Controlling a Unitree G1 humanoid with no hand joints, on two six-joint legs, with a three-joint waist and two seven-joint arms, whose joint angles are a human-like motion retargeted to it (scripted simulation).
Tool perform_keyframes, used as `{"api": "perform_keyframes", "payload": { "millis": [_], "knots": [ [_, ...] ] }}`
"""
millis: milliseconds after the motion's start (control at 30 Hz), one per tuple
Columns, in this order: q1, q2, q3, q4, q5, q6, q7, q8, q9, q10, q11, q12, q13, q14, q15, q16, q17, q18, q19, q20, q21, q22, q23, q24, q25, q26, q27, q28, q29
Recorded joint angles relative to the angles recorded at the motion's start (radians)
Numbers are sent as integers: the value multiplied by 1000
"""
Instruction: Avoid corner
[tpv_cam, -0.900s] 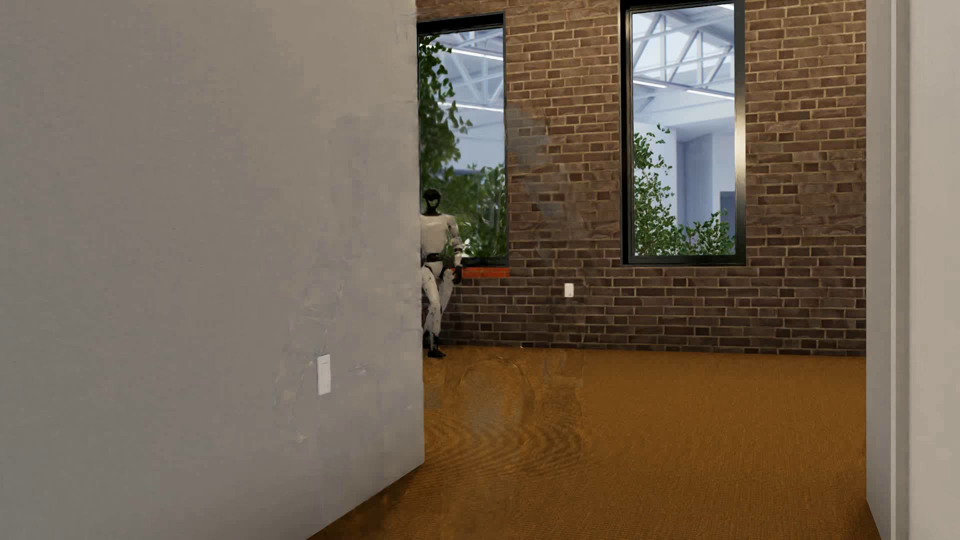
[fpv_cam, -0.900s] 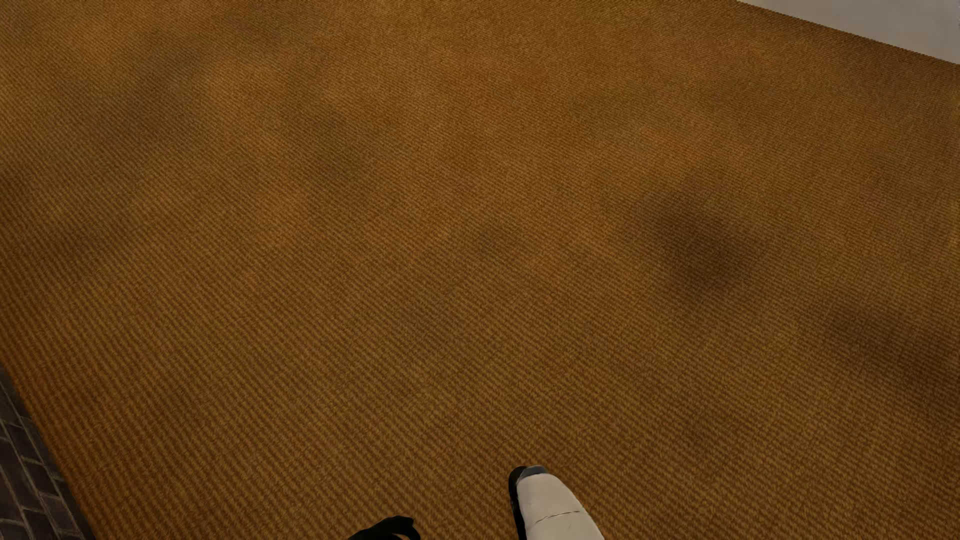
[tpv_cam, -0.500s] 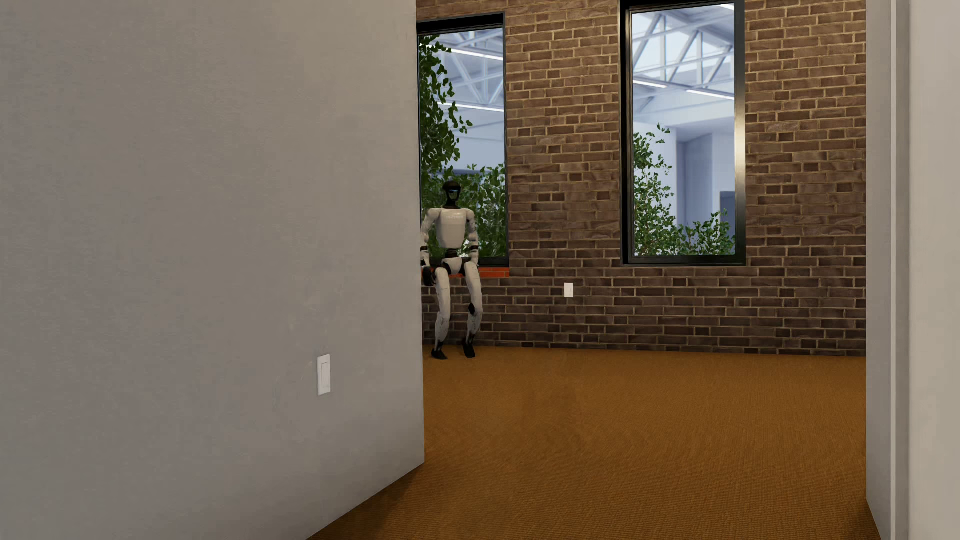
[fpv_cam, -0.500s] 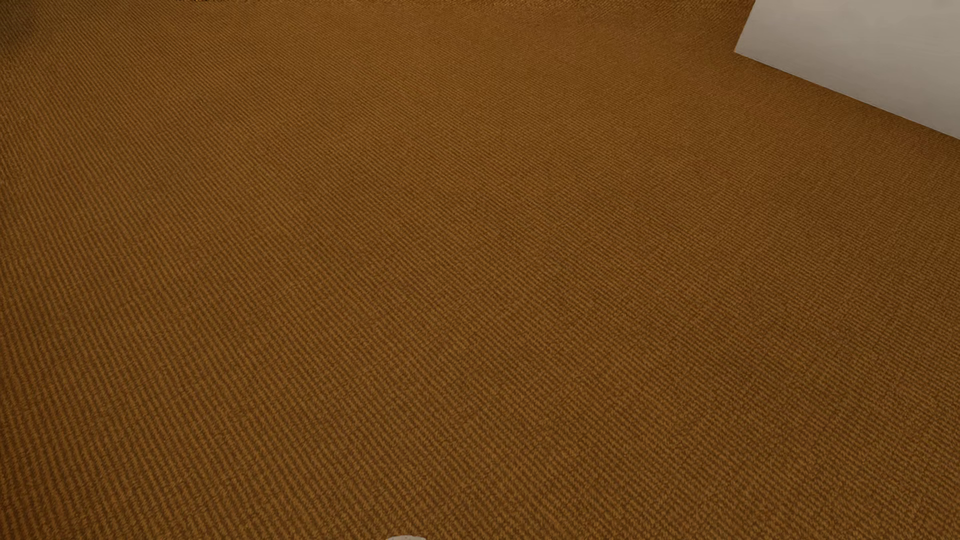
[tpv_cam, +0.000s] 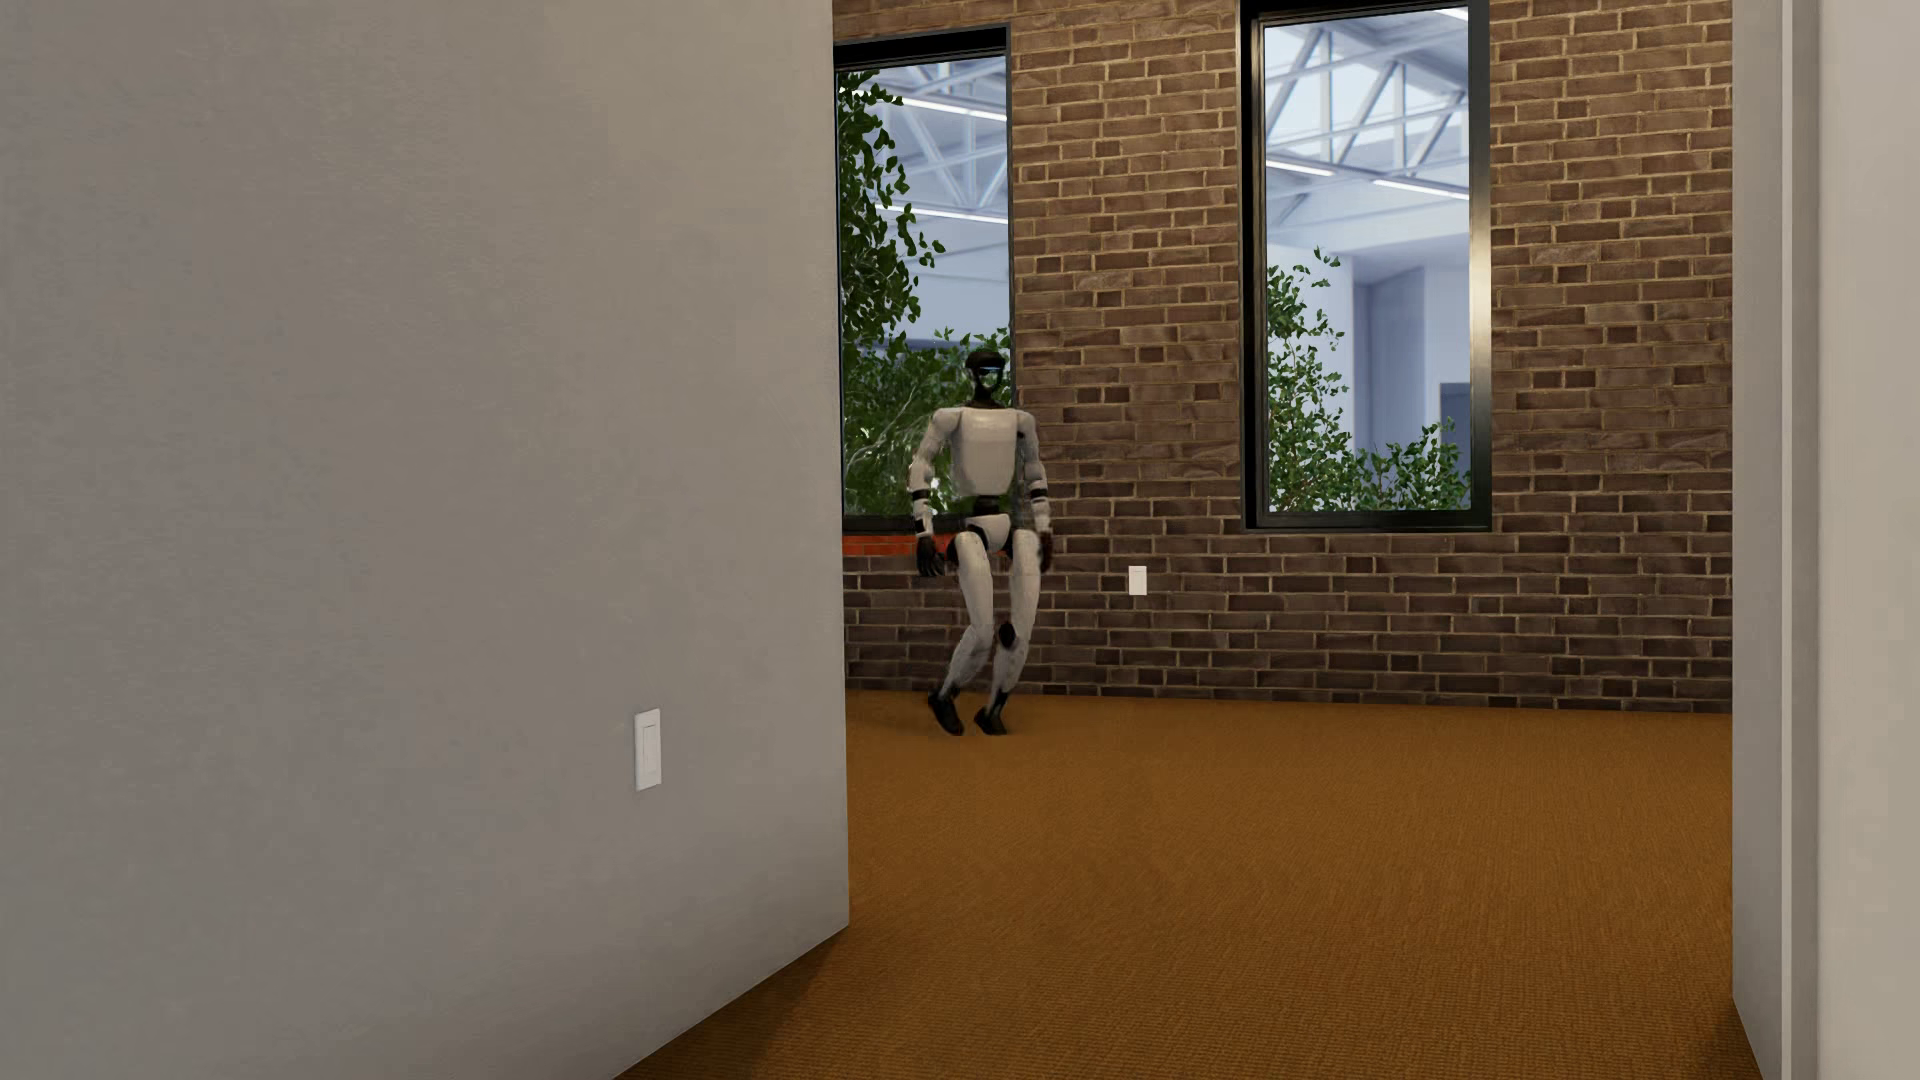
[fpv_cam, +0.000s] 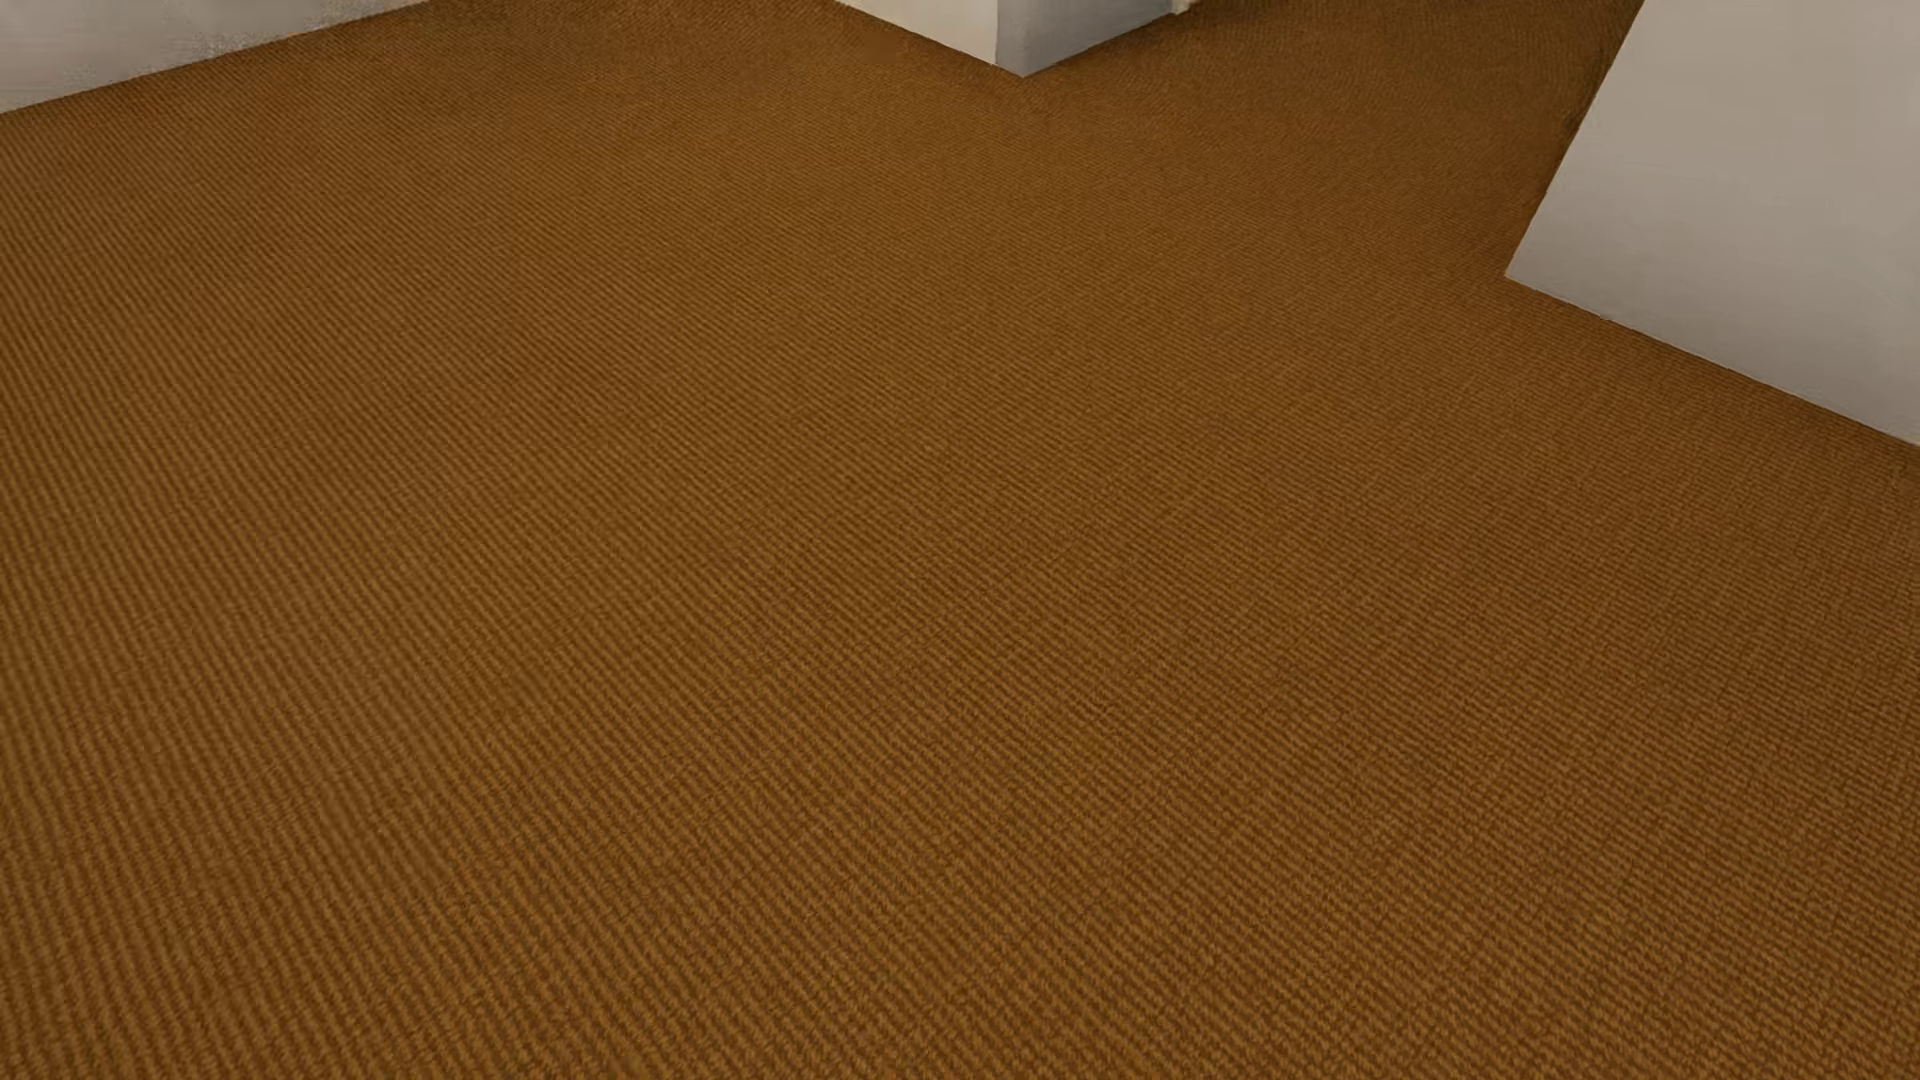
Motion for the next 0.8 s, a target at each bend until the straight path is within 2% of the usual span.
{"api": "perform_keyframes", "payload": {
  "millis": [67, 133, 167, 200, 233, 267, 300, 333, 367, 400, 433, 467, 500, 533, 567, 600, 633, 667, 700, 733, 767, 800],
  "knots": [
    [162, -107, -86, 33, -21, 19, 0, 0, -1, -76, -303, -44, 23, -164, 41, 27, -9, 0, 0, 29, -15, -82, -6, 0, 0, 0, 0, 0, 0],
    [272, -172, -119, 45, -39, 14, 0, 0, -31, -100, -618, -90, 37, -275, 110, 45, -2, 0, 0, 74, -20, -137, 8, 0, 0, 0, 0, 0, 0],
    [317, -193, -136, 52, -62, 11, 0, 0, -44, -98, -997, -114, 40, -286, 383, 47, -3, 0, 0, 73, -13, -138, 22, 0, 0, 0, 0, 0, 0],
    [363, -215, -166, 88, -72, 19, 0, 0, -40, -82, -670, -121, 47, -256, 168, 43, -3, 0, 0, 99, -18, -141, 31, 0, 0, 0, 0, 0, 0],
    [405, -240, -185, 126, -65, 24, 0, 0, -37, -45, -559, -109, 50, -194, 60, 35, 3, 0, 0, 138, -10, -157, 50, 0, 0, 0, 0, 0, 0],
    [401, -269, -194, 161, -54, 36, 0, 0, -63, 37, -449, -79, 59, -67, 120, 22, 10, 0, 0, 135, -4, -137, 81, 0, 0, 0, 0, 0, 0],
    [370, -275, -182, 194, -5, 65, 0, 0, -70, 180, -341, -62, 59, 142, 135, -14, 11, 0, 0, 137, 8, -72, 125, 0, 0, 0, 0, 0, 0],
    [300, -222, -160, 201, 29, 67, 0, 0, -59, 384, -285, -39, 48, 312, 85, -26, 16, 0, 0, 147, 0, -22, 151, 0, 0, 0, 0, 0, 0],
    [175, -151, -144, 220, 105, 82, 0, 0, -40, 645, -293, -18, 48, 363, 30, -26, 22, 0, 0, 133, -29, -6, 119, 0, 0, 0, 0, 0, 0],
    [80, -42, -93, 201, 135, 76, 0, 0, -21, 808, -339, -27, 47, 273, 3, -33, 22, 0, 0, 68, -27, 40, 100, 0, 0, 0, 0, 0, 0],
    [-33, 50, -34, 155, 130, 48, 0, 0, -14, 889, -383, -12, 30, 192, -5, -58, 25, 0, 0, 98, -29, 71, 68, 0, 0, 0, 0, 0, 0],
    [-140, 150, 30, 123, 133, 27, 0, 0, -12, 862, -451, 23, 24, 195, -8, -39, 16, 0, 0, 53, -26, 21, 14, 0, 0, 0, 0, 0, 0],
    [-213, 259, 95, 103, 133, 13, 0, 0, -8, 721, -524, 41, 20, 242, -9, -77, 10, 0, 0, 98, -43, 98, -28, 0, 0, 0, 0, 0, 0],
    [-319, 321, 120, 88, 128, 3, 0, 0, -17, 550, -568, 60, 3, 312, -15, -56, 2, 0, 0, 27, -54, 86, -81, 0, 0, 0, 0, 0, 0],
    [-339, 434, 186, 74, 96, -24, 0, 0, -5, 331, -619, 89, -2, 355, -35, -51, 1, 0, 0, 23, -65, 94, -124, 0, 0, 0, 0, 0, 0],
    [-397, 492, 212, 94, 101, -17, 0, 0, -16, 143, -644, 104, -30, 302, -63, -50, -9, 0, 0, 20, -75, 92, -154, 0, 0, 0, 0, 0, 0],
    [-436, 540, 242, 110, 102, -8, 0, 0, -24, -13, -659, 111, -56, 96, -98, -51, -20, 0, 0, 15, -94, 95, -180, 0, 0, 0, 0, 0, 0],
    [-472, 574, 267, 137, 92, -4, 0, 0, -33, -47, -640, 119, -81, -155, -119, -47, -26, 0, 0, 2, -110, 94, -191, 0, 0, 0, 0, 0, 0],
    [-496, 611, 296, 157, 72, -11, 0, 0, -32, -45, -620, 132, -97, -224, -111, -40, -26, 0, 0, -12, -126, 87, -190, 0, 0, 0, 0, 0, 0],
    [-518, 660, 322, 157, 45, -22, 0, 0, -23, -38, -596, 142, -102, -80, -54, -35, -19, 0, 0, -15, -148, 90, -171, 0, 0, 0, 0, 0, 0],
    [-552, 672, 326, 133, 7, -40, 0, 0, -37, 40, -530, 150, -88, 153, 57, -35, -13, 0, 0, -18, -162, 100, -153, 0, 0, 0, 0, 0, 0],
    [-572, 625, 310, 77, -39, -79, 0, 0, -53, 120, -394, 152, -66, 327, 239, -37, 0, 0, 0, -21, -172, 113, -128, 0, 0, 0, 0, 0, 0]
  ]
}}
